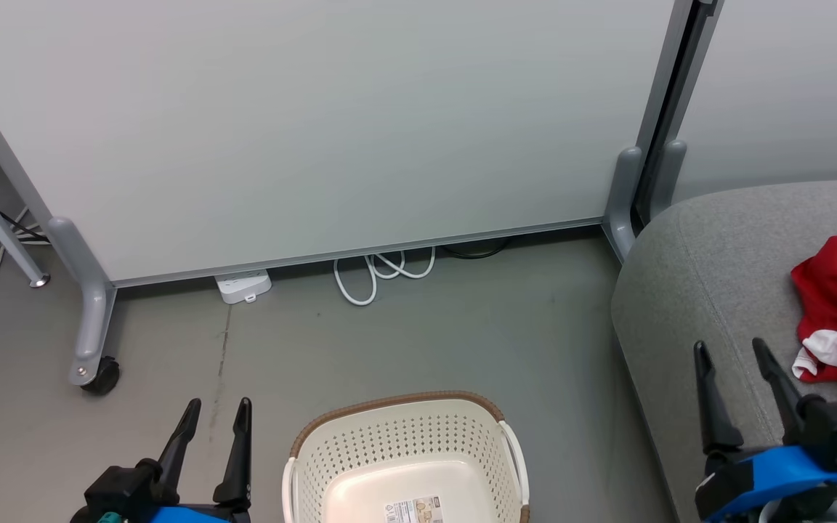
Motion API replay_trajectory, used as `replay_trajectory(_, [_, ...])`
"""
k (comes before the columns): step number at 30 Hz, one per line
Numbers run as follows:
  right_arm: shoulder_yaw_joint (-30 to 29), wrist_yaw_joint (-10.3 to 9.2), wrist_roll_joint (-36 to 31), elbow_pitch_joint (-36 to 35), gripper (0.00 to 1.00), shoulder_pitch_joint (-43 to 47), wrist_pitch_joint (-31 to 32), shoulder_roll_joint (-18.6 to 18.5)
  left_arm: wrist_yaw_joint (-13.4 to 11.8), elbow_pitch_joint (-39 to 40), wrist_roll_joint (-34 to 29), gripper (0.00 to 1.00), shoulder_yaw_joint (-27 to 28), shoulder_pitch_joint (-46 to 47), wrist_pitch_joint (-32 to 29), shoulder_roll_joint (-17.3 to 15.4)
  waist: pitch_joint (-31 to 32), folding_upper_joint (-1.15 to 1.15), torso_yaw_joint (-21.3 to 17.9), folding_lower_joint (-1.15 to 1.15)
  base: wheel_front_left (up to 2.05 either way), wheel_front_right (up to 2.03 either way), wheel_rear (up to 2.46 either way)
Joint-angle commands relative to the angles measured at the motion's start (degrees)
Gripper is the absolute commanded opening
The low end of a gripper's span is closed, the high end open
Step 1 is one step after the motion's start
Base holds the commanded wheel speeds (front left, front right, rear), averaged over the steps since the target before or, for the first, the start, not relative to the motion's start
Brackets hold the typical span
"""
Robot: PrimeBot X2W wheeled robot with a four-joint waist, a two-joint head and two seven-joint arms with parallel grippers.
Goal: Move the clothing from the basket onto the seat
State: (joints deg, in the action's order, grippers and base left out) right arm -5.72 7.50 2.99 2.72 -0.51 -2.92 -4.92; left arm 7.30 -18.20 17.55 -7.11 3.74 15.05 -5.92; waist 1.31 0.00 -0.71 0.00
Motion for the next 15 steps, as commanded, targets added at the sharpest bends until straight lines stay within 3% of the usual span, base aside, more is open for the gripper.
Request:
replay_trajectory(1, [0.6, -0.02, -0.4, -0.8, 1.0, 1.5, 0.2, 0.4, 0.2, -0.3, -0.3, 1.0, 0.7, -0.6, 0.2, 0.1, 0.0, 0.0, 0.2, 0.0, 0.0, 0.0, 0.0])
replay_trajectory(15, [2.3, -0.02, -0.1, -2.6, 1.0, 3.9, 0.6, 1.8, 0.2, -1.6, -0.1, 1.0, 1.6, -0.6, 0.2, 0.4, -0.2, 0.0, 1.2, 0.0, 0.0, 0.0, 0.0])
